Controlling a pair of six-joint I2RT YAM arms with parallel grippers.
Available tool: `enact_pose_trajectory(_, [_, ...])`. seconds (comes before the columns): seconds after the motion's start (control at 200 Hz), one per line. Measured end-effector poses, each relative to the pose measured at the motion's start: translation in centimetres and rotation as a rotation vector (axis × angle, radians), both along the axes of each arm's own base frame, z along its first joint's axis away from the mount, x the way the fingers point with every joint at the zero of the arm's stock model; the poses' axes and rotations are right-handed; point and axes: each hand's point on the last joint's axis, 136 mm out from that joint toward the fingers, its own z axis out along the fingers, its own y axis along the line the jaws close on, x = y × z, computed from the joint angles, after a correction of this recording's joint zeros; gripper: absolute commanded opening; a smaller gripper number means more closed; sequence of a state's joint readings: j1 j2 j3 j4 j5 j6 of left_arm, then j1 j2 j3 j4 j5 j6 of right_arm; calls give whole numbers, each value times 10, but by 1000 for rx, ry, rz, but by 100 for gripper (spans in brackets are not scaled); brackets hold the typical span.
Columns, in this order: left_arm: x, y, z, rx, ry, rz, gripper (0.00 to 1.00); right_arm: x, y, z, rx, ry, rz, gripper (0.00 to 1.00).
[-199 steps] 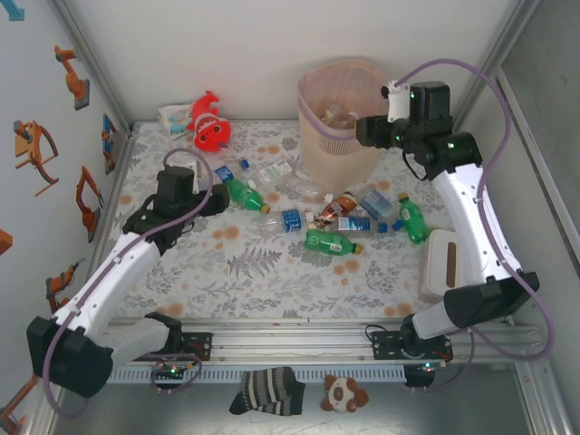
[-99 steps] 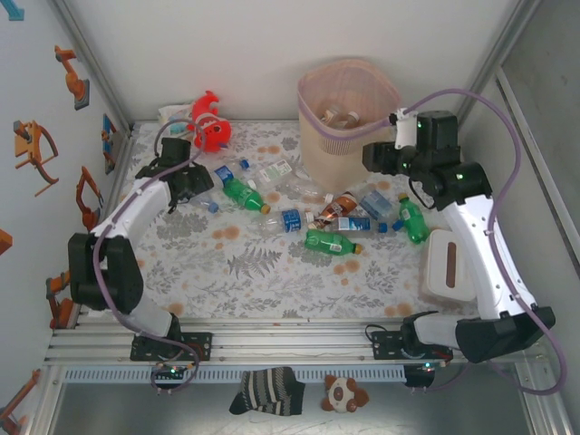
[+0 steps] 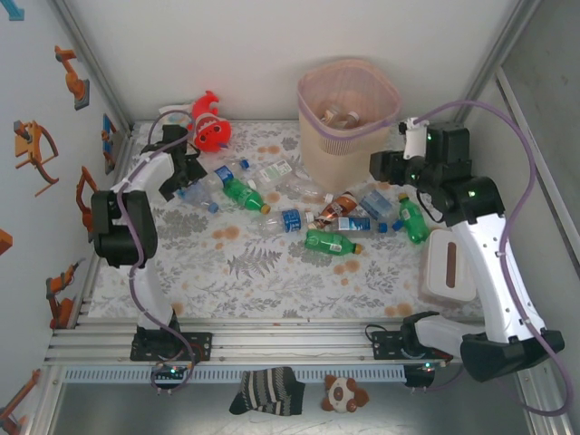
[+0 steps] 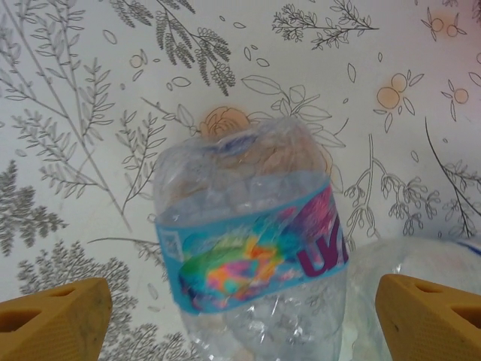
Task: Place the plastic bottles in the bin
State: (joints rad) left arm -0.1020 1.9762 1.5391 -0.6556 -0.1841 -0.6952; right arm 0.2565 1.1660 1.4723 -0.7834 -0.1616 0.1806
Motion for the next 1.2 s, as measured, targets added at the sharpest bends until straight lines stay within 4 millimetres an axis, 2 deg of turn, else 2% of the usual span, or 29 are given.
enact_pose_trajectory(0.125, [7,0,-12,3,30,16,92,-4,-2,-1,-5,8,-5,62])
enact_pose_trajectory(0.3, [4,6,-32,7,83,46,92,-5,-4,-3,-14,16,-15,62])
enact_pose_trajectory(0.411, [1,10,-42,8,108,60,86,-5,-5,-5,-18,24,-18,62])
enact_pose_trajectory(0.596, [2,13,-45,4,108,73,79,-6,-5,-5,-19,26,-17,62])
enact_pose_trajectory(0.826, [-4,13,-49,2,104,75,76,-7,-5,-4,-13,22,-18,62])
enact_pose_trajectory(0.986, [-16,12,-35,-8,88,68,75,-9,1,-1,21,21,8,62])
enact_pose_trajectory(1.087, [-22,11,-13,-20,46,57,74,-10,8,-2,55,23,31,62])
enact_pose_trajectory(1.202, [-24,8,21,-41,-41,34,74,-9,16,-6,98,35,58,62])
